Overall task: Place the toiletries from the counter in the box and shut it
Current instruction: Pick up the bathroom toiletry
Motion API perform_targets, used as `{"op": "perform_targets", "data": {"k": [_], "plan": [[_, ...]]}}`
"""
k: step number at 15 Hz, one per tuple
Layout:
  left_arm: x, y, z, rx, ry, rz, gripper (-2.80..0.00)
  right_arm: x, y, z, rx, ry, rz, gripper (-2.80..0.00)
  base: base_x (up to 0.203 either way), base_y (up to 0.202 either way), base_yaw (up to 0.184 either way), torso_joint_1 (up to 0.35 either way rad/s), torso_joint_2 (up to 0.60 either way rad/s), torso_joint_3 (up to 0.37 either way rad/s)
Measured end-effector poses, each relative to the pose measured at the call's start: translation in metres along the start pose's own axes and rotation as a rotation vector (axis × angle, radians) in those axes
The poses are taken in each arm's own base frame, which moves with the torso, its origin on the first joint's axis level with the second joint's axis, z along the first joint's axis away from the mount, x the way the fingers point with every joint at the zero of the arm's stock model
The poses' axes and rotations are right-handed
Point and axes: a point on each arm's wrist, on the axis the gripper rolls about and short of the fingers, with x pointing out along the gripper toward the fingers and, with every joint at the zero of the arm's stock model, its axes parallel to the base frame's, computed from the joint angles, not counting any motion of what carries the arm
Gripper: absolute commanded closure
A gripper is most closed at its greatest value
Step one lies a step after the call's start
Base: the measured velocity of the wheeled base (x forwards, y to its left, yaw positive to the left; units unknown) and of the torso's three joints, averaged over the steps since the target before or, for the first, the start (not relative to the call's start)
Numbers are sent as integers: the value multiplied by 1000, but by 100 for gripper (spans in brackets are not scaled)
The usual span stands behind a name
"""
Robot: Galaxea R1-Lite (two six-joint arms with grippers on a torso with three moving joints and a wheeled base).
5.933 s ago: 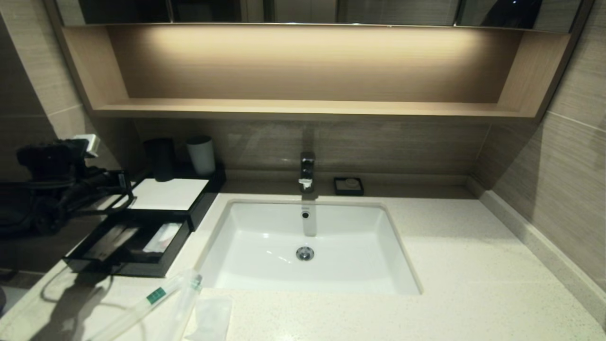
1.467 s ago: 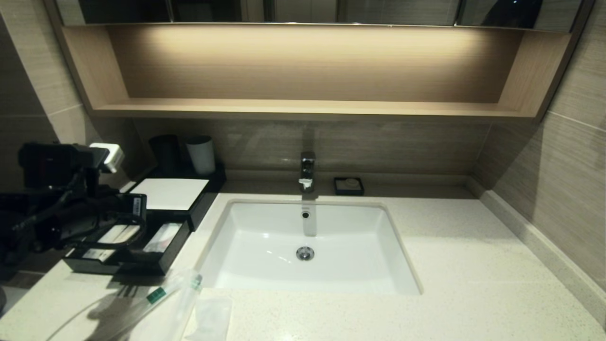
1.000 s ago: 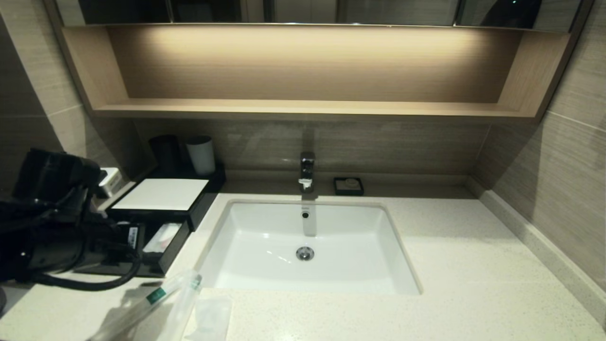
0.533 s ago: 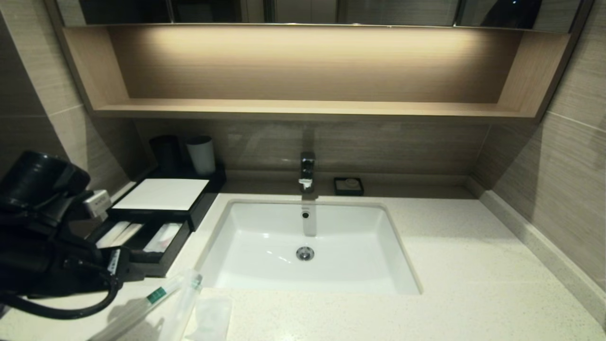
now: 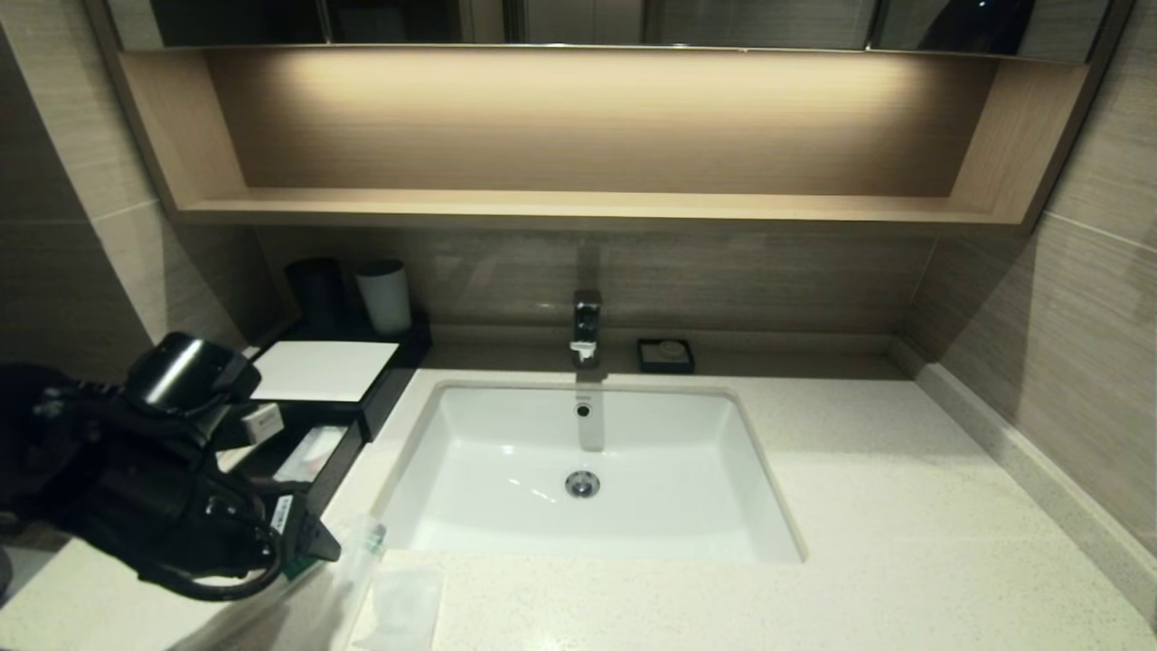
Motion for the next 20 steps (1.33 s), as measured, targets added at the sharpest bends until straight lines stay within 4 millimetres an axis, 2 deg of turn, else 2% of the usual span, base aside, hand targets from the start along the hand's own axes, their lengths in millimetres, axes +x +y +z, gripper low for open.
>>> {"op": "perform_targets", "data": {"k": [2,5,14,20], "plan": [[17,-1,9,-2,4,-5,-280,0,0,0,0,0,-1,0,0,0,0,0,0,0],[25,-1,10,-1,33,-8,-280,0,0,0,0,0,0,0,0,0,0,0,0,0],[7,18,-8,-19,82,23,-280,0,0,0,0,0,0,0,0,0,0,0,0,0],[12,27,-10,-37,100,38,-280,0,0,0,0,0,0,0,0,0,0,0,0,0]]}}
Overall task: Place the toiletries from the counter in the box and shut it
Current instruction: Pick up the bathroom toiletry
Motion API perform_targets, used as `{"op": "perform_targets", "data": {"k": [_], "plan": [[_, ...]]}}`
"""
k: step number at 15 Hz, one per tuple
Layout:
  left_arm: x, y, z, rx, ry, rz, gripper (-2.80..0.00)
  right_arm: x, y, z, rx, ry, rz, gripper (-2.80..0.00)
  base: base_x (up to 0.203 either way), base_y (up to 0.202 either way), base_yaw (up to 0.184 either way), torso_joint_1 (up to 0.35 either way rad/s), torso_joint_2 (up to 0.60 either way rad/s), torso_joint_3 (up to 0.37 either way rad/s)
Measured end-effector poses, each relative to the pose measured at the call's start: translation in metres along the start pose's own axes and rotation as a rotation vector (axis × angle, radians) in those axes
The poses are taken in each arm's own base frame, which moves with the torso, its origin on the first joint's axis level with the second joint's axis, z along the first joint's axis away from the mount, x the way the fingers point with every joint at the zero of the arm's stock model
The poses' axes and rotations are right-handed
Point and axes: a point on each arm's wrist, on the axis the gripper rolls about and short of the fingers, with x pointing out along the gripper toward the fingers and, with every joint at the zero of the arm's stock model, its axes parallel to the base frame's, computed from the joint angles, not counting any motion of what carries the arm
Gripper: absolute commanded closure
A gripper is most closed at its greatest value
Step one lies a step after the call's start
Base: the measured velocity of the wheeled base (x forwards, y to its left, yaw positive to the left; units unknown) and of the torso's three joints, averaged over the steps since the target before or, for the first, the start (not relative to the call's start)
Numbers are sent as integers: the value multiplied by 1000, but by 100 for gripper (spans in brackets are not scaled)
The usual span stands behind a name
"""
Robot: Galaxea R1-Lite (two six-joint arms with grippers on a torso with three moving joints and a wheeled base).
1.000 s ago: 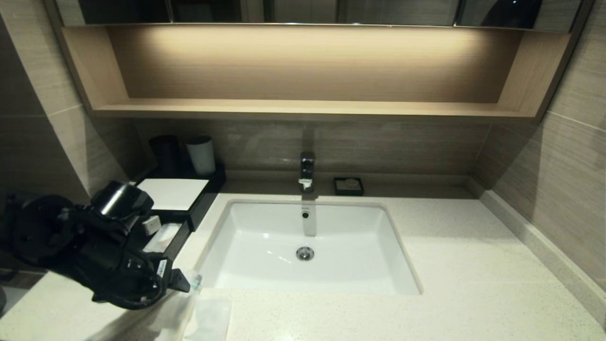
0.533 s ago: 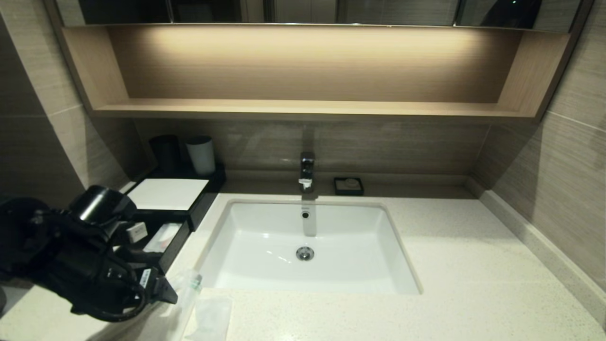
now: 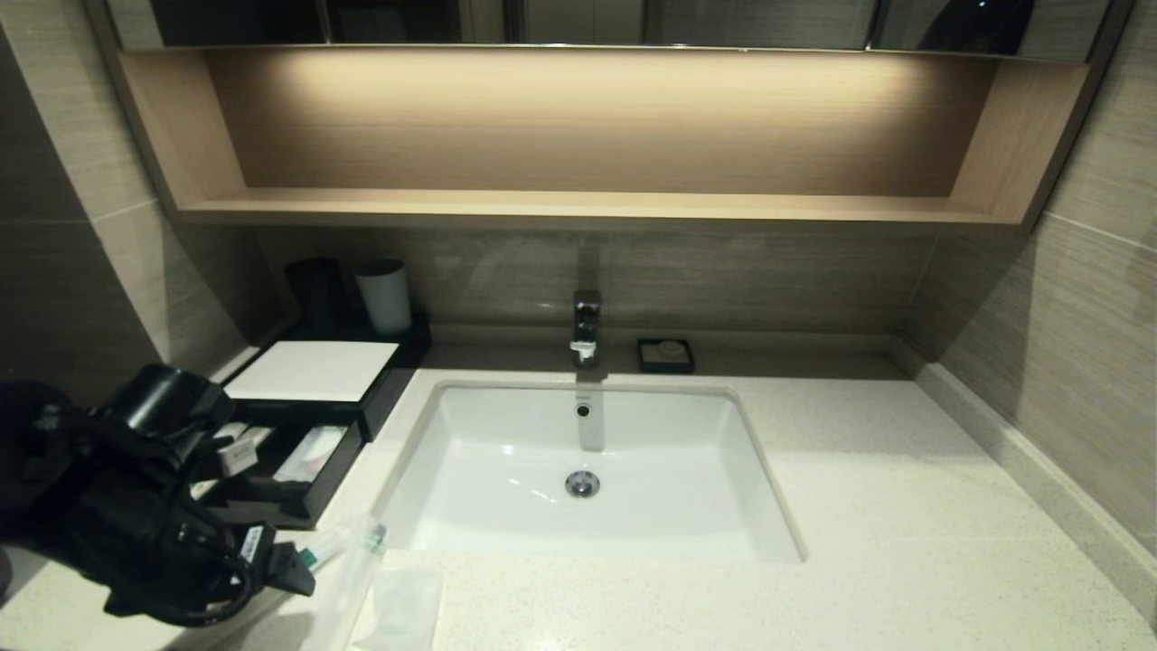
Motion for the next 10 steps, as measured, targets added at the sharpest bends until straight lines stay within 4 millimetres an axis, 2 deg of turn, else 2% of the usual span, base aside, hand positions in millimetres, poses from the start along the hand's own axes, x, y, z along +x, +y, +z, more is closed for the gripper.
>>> {"op": "perform_targets", "data": {"k": [3,10], "plan": [[3,-3,1,8,13,-33,-280,0,0,0,0,0,-1,0,0,0,0,0,0,0],[12,-25,2,94,58,-153,-280,0,0,0,-1,0,0,0,0,0,0,0,0,0]]}}
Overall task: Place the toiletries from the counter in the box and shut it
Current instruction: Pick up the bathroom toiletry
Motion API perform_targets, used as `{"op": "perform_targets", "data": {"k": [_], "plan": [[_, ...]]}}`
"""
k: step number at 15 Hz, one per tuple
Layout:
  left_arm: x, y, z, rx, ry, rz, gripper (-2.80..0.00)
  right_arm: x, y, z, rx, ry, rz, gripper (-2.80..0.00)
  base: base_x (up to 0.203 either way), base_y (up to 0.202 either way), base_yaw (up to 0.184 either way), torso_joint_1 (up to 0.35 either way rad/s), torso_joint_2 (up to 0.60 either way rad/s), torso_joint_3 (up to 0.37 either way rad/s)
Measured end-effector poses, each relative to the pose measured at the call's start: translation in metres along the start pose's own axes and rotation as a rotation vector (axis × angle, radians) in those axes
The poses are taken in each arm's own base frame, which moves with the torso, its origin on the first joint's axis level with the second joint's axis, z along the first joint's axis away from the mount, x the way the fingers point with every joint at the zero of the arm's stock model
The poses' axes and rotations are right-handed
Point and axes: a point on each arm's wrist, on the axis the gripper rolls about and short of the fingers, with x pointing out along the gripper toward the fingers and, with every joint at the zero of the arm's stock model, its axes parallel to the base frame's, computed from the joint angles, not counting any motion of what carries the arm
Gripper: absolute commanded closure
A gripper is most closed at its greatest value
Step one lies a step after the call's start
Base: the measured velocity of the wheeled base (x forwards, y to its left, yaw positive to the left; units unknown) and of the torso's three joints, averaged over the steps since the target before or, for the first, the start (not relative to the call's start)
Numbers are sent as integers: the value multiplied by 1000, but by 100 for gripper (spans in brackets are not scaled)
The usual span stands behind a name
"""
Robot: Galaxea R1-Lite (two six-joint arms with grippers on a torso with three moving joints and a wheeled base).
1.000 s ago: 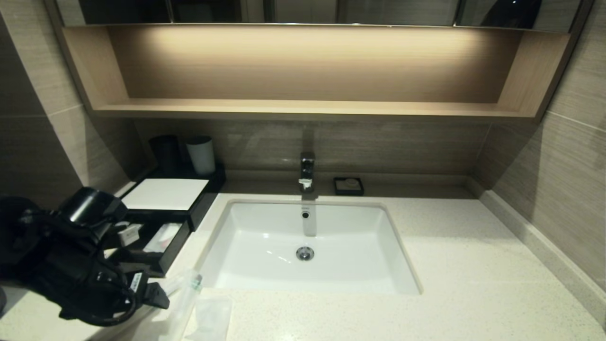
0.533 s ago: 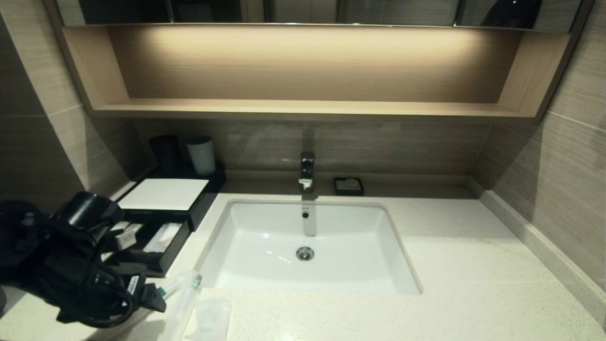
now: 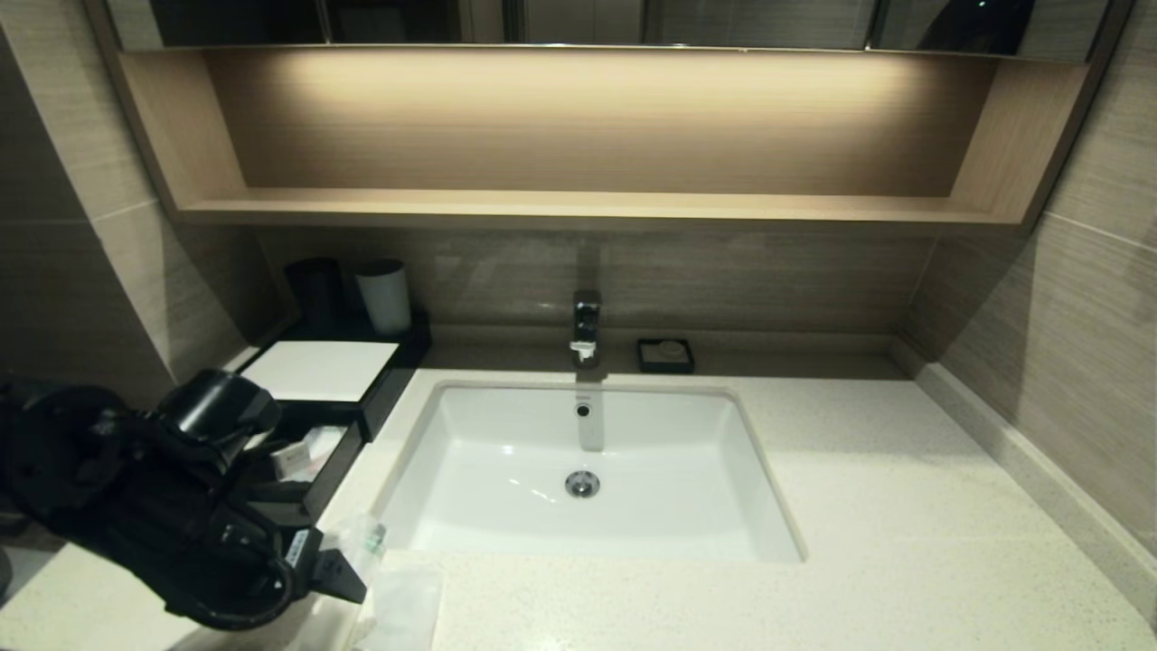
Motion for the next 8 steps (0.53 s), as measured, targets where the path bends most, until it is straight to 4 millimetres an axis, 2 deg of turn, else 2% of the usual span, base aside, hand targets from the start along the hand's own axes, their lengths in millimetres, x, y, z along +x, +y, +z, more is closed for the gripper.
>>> {"op": "perform_targets", "data": {"k": [5,8], "plan": [[18,2,8,11,-8,4,-280,0,0,0,0,0,0,0,0,0,0,0,0,0],[15,1,7,13,-10,6,-280,0,0,0,0,0,0,0,0,0,0,0,0,0]]}}
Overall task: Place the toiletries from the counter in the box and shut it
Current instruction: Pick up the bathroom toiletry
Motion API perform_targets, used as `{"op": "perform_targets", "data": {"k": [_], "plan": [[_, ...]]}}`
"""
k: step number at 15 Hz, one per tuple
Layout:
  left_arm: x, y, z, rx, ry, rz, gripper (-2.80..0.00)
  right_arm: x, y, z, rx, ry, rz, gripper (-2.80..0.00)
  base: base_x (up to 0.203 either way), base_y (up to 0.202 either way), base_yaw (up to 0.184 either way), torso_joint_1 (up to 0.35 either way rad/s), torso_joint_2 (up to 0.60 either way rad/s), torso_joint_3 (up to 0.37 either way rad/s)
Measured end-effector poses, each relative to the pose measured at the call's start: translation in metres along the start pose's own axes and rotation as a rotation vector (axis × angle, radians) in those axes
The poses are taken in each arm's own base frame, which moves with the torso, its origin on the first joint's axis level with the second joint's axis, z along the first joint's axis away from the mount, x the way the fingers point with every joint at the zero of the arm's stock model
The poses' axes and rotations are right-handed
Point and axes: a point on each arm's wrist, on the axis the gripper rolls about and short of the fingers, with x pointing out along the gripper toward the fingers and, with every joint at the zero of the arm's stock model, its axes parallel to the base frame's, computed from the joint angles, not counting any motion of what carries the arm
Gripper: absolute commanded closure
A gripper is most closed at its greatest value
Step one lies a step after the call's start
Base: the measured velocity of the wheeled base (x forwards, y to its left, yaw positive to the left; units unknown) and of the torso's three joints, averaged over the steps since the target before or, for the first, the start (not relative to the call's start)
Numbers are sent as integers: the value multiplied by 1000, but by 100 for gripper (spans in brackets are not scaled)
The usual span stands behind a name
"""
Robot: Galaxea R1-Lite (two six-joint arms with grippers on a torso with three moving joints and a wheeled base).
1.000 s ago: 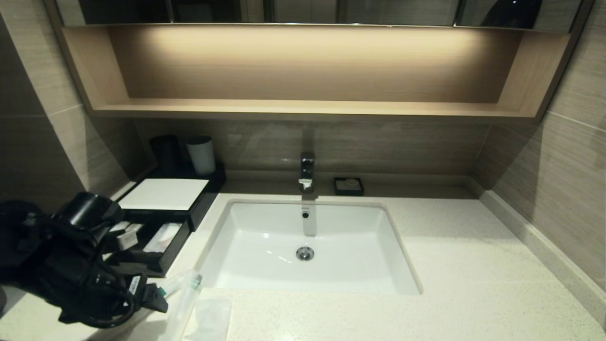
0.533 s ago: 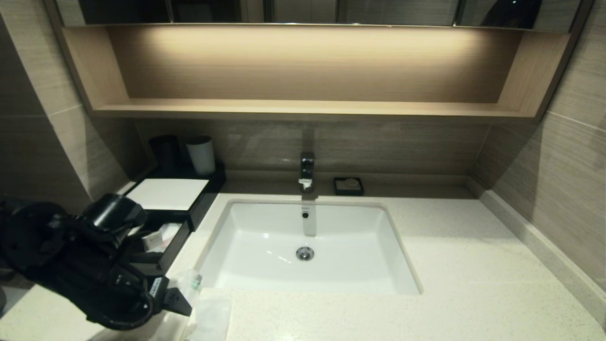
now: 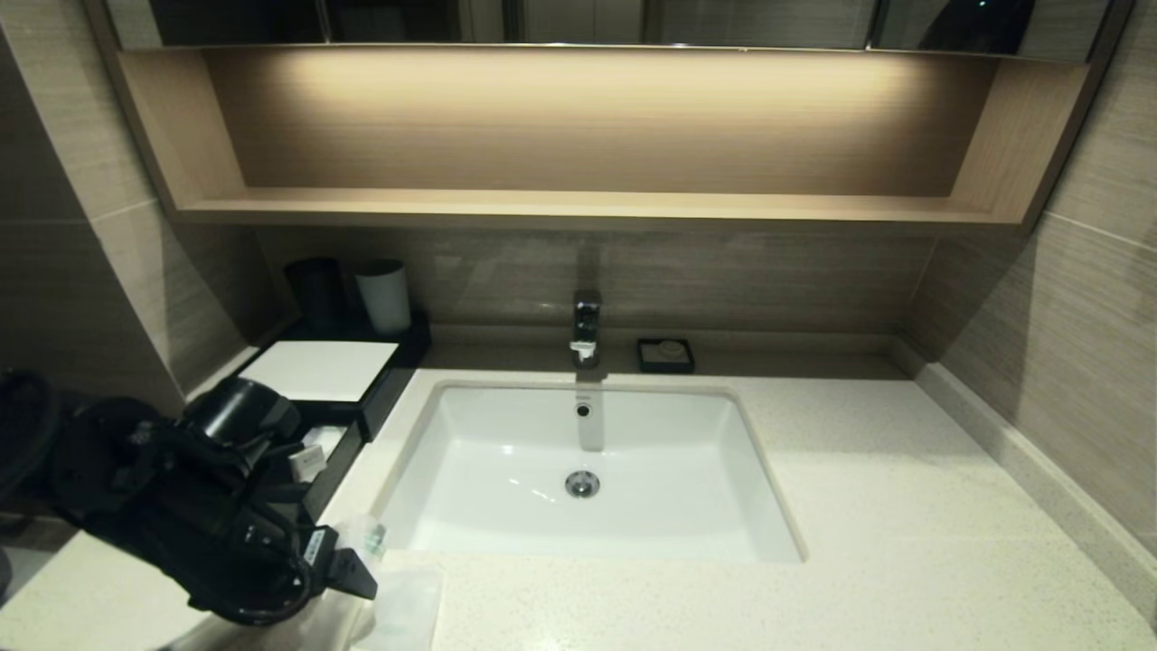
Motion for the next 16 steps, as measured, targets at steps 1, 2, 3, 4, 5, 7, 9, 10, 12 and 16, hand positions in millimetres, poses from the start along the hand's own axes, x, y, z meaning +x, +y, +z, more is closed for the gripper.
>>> {"op": "perform_targets", "data": {"k": [1,2,3,4,5,7,9,10,12,16], "plan": [[-4,-3,-3,8,-1,-4,-280,0,0,0,1,0,0,0,0,0,0,0,0,0],[-9,-8,-6,19,6,-7,-280,0,0,0,1,0,0,0,0,0,0,0,0,0],[-15,-12,-9,28,14,-9,-280,0,0,0,0,0,0,0,0,0,0,0,0,0],[-22,-14,-12,34,19,-10,-280,0,0,0,0,0,0,0,0,0,0,0,0,0],[-27,-16,-12,39,17,-10,-280,0,0,0,0,0,1,0,0,0,0,0,0,0],[-32,-18,-12,54,-7,-2,-280,0,0,0,0,0,0,0,0,0,0,0,0,0],[-29,-16,-9,54,-15,40,-280,0,0,0,0,0,0,0,0,0,0,0,0,0],[-26,-14,-7,49,-20,68,-280,0,0,0,0,0,0,0,0,0,0,0,0,0],[-21,-11,-3,41,-32,83,-280,0,0,0,0,0,0,0,0,0,0,0,0,0],[-13,-13,-1,43,-3,67,-280,0,0,0,1,0,0,0,0,0,0,0,0,0]]}}
